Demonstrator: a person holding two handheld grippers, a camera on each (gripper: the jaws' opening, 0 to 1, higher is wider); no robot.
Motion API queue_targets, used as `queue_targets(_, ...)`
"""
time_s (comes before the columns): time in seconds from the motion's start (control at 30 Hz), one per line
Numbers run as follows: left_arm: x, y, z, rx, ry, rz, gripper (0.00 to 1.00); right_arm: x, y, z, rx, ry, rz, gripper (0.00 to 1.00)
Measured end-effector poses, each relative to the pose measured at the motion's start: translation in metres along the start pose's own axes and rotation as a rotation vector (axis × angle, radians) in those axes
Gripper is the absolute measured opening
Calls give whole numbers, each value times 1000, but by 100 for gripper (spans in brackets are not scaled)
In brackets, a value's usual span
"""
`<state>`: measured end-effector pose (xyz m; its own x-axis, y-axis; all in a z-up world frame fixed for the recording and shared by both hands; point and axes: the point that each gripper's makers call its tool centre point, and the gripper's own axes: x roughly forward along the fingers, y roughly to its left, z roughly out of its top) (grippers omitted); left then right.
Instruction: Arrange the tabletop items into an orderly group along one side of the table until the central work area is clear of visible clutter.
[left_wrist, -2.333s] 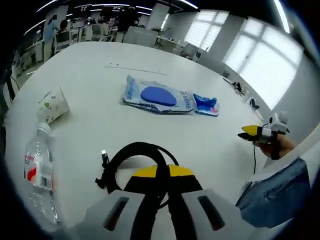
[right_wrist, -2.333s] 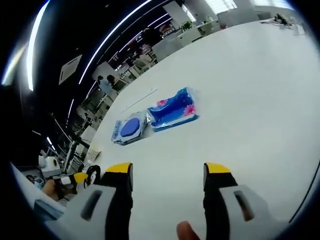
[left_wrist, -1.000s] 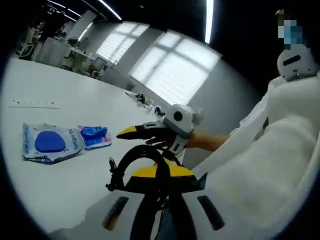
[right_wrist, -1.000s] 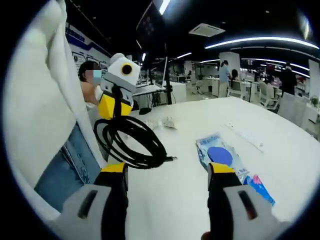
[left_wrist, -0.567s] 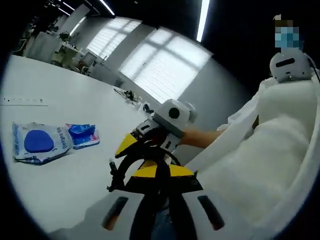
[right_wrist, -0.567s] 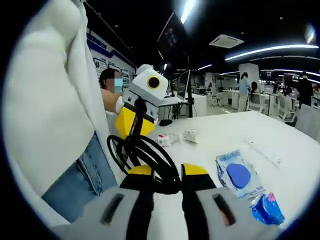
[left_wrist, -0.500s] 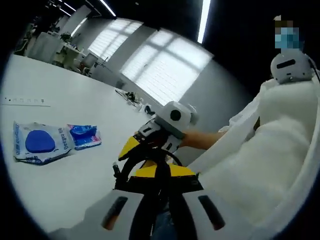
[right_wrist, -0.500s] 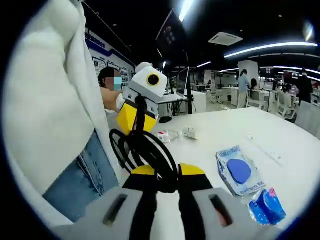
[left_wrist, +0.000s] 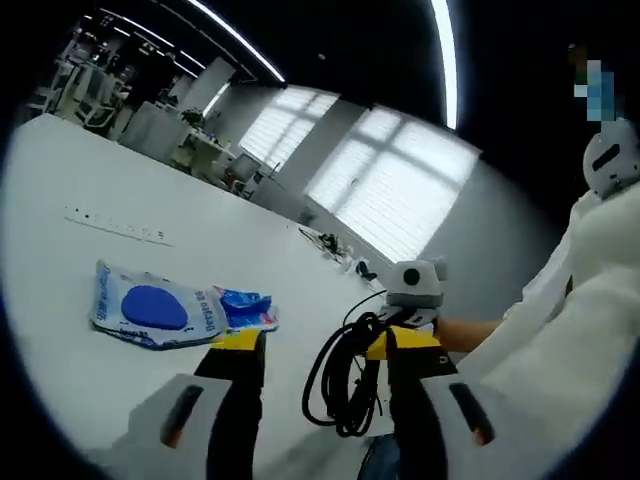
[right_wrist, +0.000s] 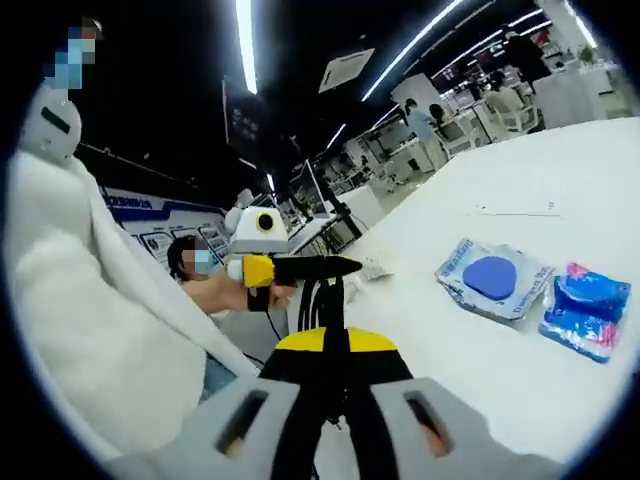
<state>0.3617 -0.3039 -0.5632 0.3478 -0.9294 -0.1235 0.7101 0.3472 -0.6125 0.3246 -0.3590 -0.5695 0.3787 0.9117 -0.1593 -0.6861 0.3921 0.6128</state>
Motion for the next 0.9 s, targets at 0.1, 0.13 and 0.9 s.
queue_targets(0.1, 0, -4, -12, -23, 9, -22, 86, -3, -1, 15, 39, -68, -13, 1)
queue_targets(0.13, 1, -7, -17, -33, 17, -34, 84, -4, 0, 20, 50, -88, -9, 1)
queue_targets(0.9, 35, -37, -55, -267, 47, -192, 0, -27, -33, 10, 290, -240, -188, 2)
